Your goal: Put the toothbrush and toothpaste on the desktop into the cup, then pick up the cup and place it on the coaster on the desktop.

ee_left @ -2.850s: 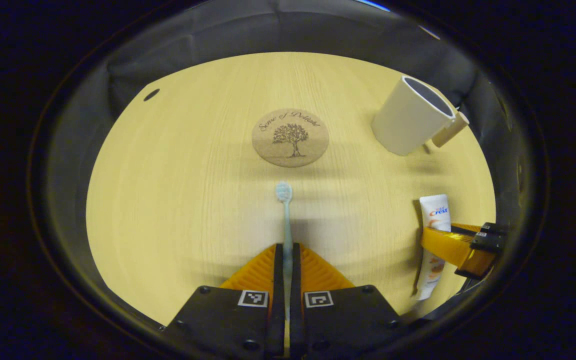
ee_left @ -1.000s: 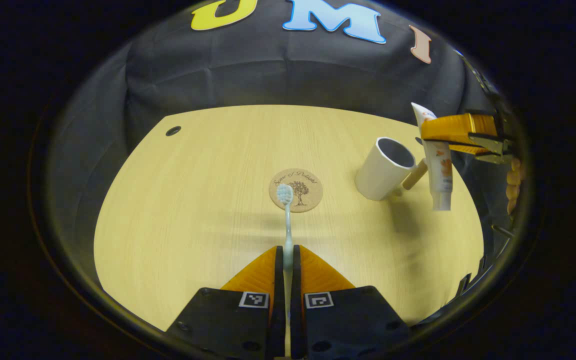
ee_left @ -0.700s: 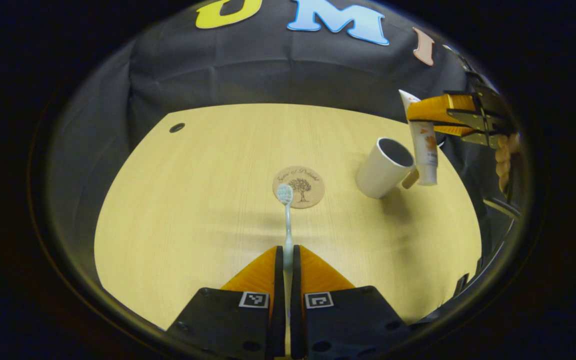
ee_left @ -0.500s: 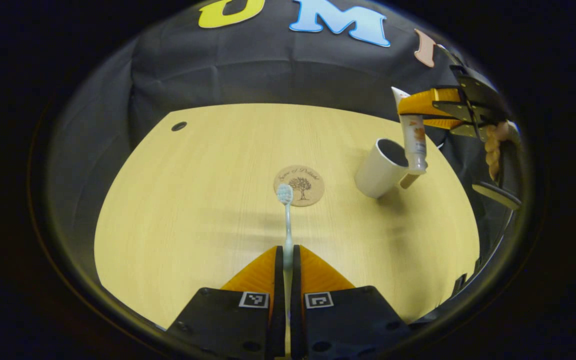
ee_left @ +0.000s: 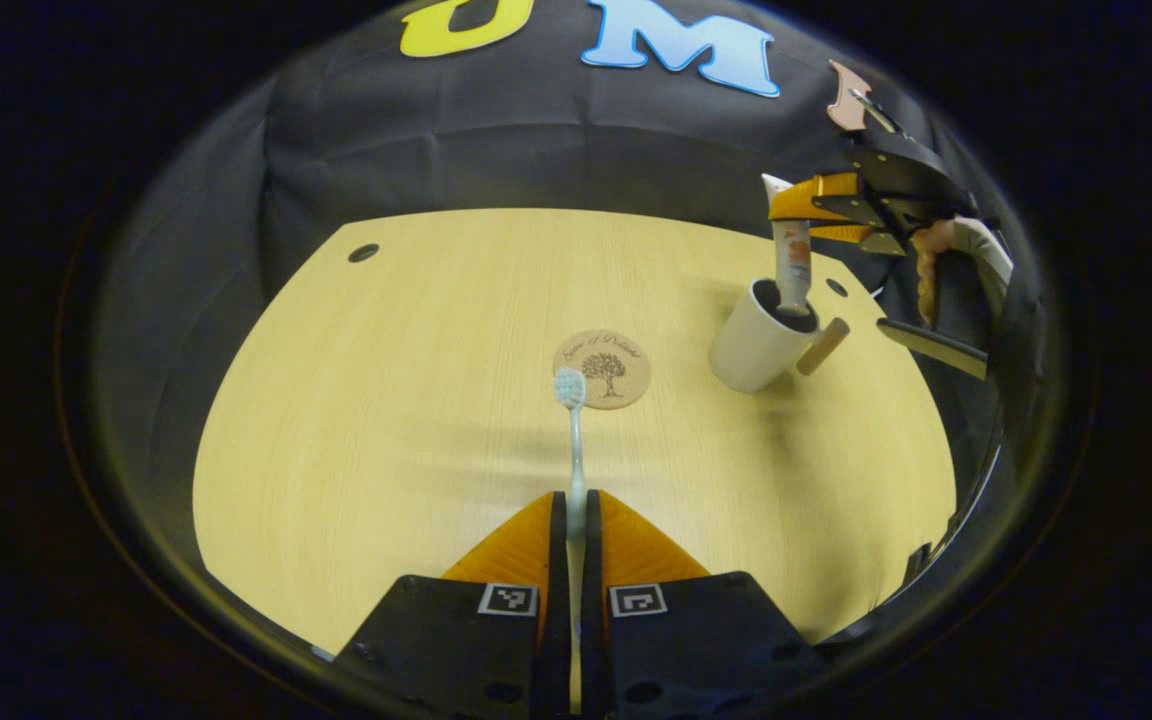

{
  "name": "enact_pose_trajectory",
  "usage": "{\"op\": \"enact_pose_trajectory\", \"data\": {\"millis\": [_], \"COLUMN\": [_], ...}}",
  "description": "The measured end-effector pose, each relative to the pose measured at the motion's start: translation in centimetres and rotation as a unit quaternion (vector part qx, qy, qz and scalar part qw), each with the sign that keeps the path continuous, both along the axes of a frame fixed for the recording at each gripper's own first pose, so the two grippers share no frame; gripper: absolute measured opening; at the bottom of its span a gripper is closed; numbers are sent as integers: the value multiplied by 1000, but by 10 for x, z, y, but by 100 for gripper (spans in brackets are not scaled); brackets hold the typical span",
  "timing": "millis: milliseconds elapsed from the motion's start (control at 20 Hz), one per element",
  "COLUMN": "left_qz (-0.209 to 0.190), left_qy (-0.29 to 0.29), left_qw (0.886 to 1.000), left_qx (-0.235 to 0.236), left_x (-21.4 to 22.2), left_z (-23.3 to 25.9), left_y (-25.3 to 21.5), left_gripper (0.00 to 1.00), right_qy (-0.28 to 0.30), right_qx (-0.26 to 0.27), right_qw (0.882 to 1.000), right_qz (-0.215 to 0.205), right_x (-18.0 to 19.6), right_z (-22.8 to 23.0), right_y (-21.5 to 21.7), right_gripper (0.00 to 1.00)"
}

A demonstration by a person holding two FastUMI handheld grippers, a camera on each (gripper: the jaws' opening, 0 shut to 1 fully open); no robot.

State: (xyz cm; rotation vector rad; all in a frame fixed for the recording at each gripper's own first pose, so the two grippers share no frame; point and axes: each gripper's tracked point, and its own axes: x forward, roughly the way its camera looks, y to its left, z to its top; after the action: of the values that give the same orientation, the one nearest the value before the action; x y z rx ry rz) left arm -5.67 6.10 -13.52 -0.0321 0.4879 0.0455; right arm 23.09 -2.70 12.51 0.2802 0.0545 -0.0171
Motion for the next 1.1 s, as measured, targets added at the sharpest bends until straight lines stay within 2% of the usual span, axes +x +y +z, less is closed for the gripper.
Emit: {"op": "enact_pose_trajectory", "data": {"millis": [150,300,500,700,750,850,900,1000,1050,1100], "left_qz": [-3,-3,1,1,-1,-3,-5,-8,-10,-12], "left_qy": [0,-2,-3,-6,-7,-9,-11,-16,-19,-23], "left_qw": [1000,1000,1000,1000,1000,1000,1000,1000,1000,1000], "left_qx": [6,10,9,8,8,5,5,4,4,4], "left_x": [1,-3,-2,9,13,22,24,28,31,34], "left_z": [2,11,24,32,35,39,39,37,34,31], "left_y": [-10,-16,-11,-4,-6,-9,-10,-13,-13,-13], "left_gripper": [12,10,12,10,12,12,12,12,12,12], "right_qy": [-14,-14,-16,-15,-12,-9,-11,-18,-26,-36], "right_qx": [-33,-27,-29,-20,-18,-22,-22,-17,-16,-11], "right_qw": [999,1000,999,1000,1000,1000,999,999,999,998], "right_qz": [-7,3,-2,12,18,18,24,37,39,41], "right_x": [4,9,4,-9,-11,-16,-20,-25,-35,-40], "right_z": [-2,-9,-15,-23,-27,-33,-32,-28,-22,-15], "right_y": [5,15,13,16,18,19,19,24,24,22], "right_gripper": [6,6,14,24,34,47,47,70,77,77]}}
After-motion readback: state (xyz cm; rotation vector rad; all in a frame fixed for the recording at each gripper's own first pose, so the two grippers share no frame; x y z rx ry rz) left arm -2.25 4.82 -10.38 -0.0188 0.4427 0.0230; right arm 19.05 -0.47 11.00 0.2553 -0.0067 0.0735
